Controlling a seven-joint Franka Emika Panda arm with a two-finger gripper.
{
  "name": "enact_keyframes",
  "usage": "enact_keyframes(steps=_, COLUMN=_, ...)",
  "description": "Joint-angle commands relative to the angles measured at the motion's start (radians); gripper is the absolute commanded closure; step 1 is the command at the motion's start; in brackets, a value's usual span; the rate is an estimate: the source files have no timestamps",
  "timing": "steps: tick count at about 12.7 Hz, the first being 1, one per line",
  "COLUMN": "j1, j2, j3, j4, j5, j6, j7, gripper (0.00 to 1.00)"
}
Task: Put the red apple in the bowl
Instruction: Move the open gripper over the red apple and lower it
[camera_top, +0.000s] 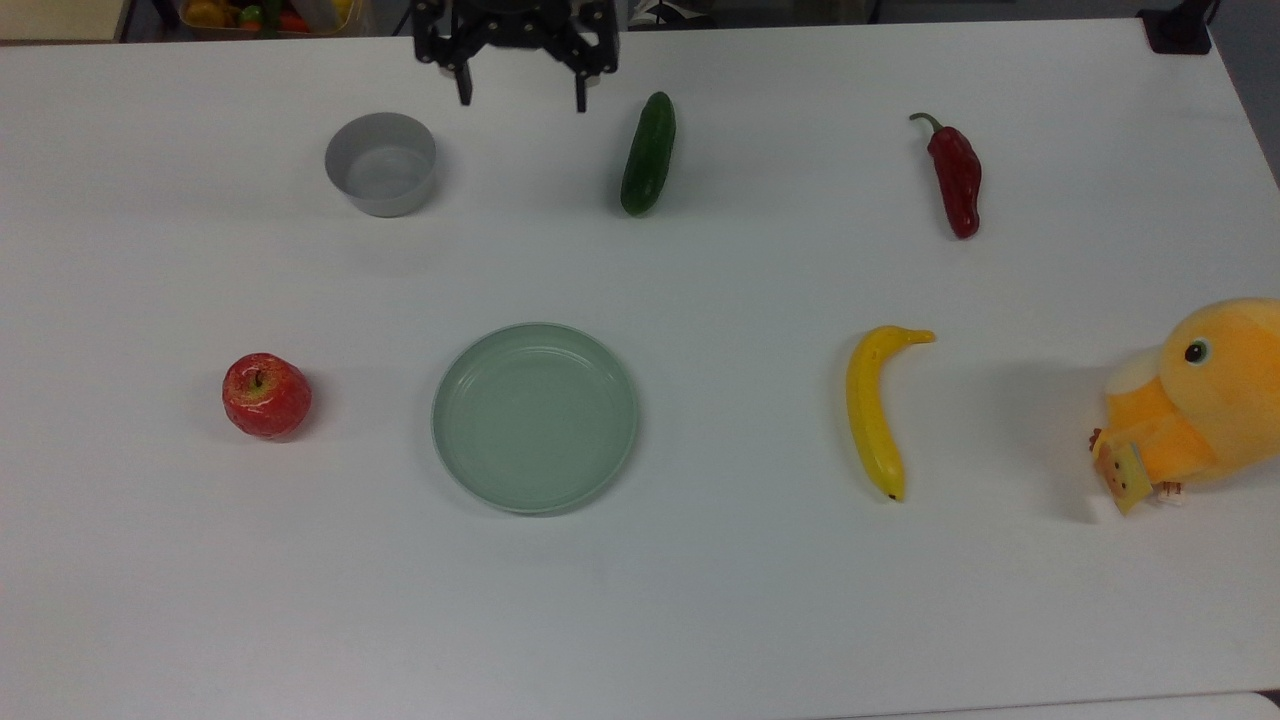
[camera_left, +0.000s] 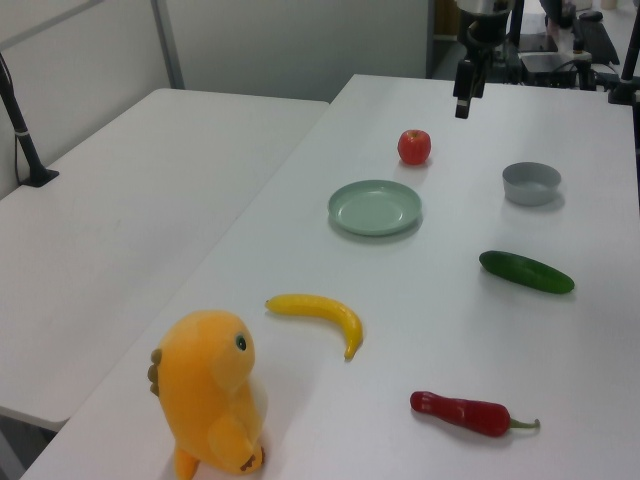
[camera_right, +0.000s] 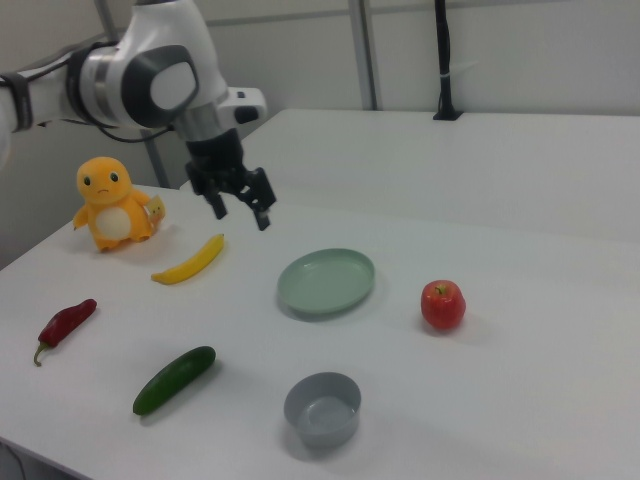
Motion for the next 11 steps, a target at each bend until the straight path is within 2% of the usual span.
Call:
enact_keyframes(steps=1, j1=-0.068, j2=0.051, j3=-0.007, j4=-0.009, j5=-0.014, j6=0.127, j7=-0.004, gripper=0.0)
enact_keyframes(steps=4, j1=-0.122, j2=0.168, j3=-0.03, j4=0.077, j5=-0.06, j6=0.171, j7=-0.006, gripper=0.0)
enact_keyframes(steps=8, j1=-0.155, j2=0.268, j3=-0.065, j4=0.104, j5=-0.096, j6=0.301, j7=-0.006, gripper=0.0)
enact_keyframes(steps=11, j1=-0.185, j2=0.38, j3=-0.074, j4=0.213, j5=-0.104, j6=0.324, j7=-0.004, gripper=0.0)
